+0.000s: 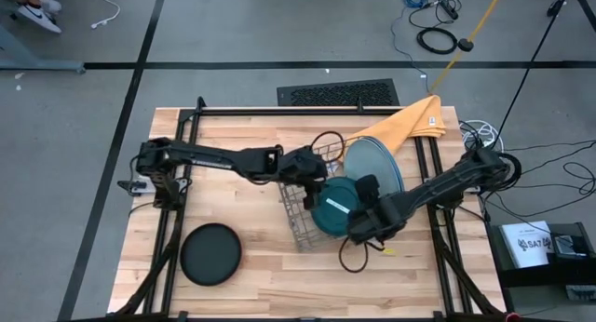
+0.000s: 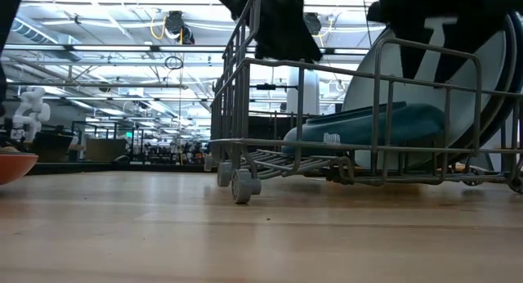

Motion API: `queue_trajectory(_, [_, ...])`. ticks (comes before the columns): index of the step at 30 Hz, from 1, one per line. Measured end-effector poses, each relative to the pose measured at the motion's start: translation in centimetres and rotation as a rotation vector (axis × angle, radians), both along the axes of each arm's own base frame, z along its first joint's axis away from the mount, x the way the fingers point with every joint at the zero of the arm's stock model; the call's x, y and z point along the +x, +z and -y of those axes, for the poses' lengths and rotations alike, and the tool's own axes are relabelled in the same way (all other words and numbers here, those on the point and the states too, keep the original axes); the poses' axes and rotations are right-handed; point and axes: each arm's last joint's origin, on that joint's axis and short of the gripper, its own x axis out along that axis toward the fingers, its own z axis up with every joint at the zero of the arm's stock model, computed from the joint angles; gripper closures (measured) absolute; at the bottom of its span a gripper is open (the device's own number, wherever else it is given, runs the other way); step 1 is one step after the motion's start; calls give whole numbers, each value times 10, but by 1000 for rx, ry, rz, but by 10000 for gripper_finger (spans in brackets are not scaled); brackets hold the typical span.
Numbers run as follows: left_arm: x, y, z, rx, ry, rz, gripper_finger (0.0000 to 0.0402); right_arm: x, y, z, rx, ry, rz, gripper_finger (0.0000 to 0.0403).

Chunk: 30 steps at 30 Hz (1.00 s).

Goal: Sort dishes
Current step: Put the dark green plate into the green dish rack

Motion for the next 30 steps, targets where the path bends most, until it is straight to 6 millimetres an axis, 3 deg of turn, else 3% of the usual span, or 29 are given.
queue_trajectory(8, [14, -40, -11, -100, 105, -100, 295, 14, -27, -1, 20, -41, -126, 206])
queue_trajectory(17, [18, -75, -20, -176, 193, -237, 307, 23, -34, 10, 47, -132, -118, 206])
queue_trajectory(30, [19, -81, -22, -177, 183, -249, 307, 44, -35, 14, -17, -110, 117, 206])
